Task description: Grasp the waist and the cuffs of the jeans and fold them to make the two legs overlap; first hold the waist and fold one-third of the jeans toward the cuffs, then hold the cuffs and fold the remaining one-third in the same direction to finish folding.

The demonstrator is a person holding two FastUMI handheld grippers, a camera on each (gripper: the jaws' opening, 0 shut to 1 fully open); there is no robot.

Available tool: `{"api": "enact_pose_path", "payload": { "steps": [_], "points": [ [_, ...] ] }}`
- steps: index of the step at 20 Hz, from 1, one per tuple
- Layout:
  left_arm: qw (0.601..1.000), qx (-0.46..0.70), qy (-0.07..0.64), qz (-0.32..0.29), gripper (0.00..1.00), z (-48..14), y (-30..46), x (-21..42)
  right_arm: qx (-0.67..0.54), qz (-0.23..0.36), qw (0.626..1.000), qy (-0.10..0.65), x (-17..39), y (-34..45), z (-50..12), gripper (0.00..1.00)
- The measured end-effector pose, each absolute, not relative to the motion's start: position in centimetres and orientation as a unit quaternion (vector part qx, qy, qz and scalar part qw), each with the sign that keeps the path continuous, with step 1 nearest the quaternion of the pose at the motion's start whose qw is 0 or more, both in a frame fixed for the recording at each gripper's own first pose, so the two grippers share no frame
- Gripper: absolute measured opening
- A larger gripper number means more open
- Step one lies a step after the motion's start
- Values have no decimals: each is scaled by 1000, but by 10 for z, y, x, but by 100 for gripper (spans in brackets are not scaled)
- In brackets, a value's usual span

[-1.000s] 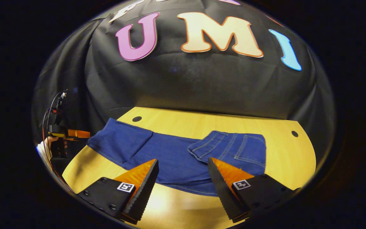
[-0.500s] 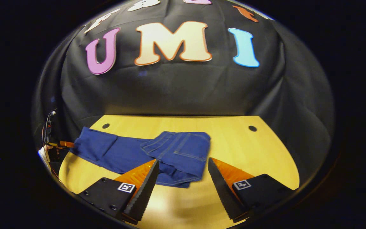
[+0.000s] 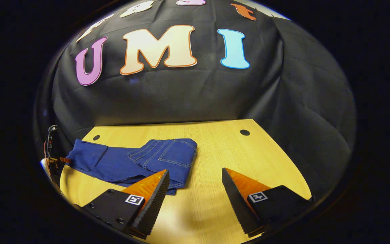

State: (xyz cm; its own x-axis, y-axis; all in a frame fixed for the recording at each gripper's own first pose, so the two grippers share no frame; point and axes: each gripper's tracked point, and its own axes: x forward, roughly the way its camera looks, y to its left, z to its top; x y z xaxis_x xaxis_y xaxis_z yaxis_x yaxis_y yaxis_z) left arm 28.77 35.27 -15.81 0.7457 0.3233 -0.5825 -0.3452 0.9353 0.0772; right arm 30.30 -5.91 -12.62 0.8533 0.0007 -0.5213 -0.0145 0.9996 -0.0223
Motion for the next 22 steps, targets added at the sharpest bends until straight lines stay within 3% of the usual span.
{"api": "enact_pose_path", "payload": {
  "steps": [1,3,6,8,11,16,22],
  "points": [
    [936,-25,301,180,83,-156,354,287,-13,5,962,274,302,-59,-128,96],
    [939,-36,293,178,77,-156,360,287,-8,7,961,276,301,-57,-130,96],
    [944,-96,268,169,24,-155,365,278,-3,9,960,278,299,-58,-130,96],
    [944,-104,263,168,11,-160,367,281,-2,8,961,277,299,-59,-129,96],
    [944,-89,274,163,2,-156,367,281,4,3,962,274,299,-62,-124,94],
    [937,-114,291,156,0,-148,362,280,1,-10,962,272,291,-78,-117,94],
    [958,-152,236,64,0,-73,297,278,17,-30,964,264,284,-109,-105,94]
  ]
}}
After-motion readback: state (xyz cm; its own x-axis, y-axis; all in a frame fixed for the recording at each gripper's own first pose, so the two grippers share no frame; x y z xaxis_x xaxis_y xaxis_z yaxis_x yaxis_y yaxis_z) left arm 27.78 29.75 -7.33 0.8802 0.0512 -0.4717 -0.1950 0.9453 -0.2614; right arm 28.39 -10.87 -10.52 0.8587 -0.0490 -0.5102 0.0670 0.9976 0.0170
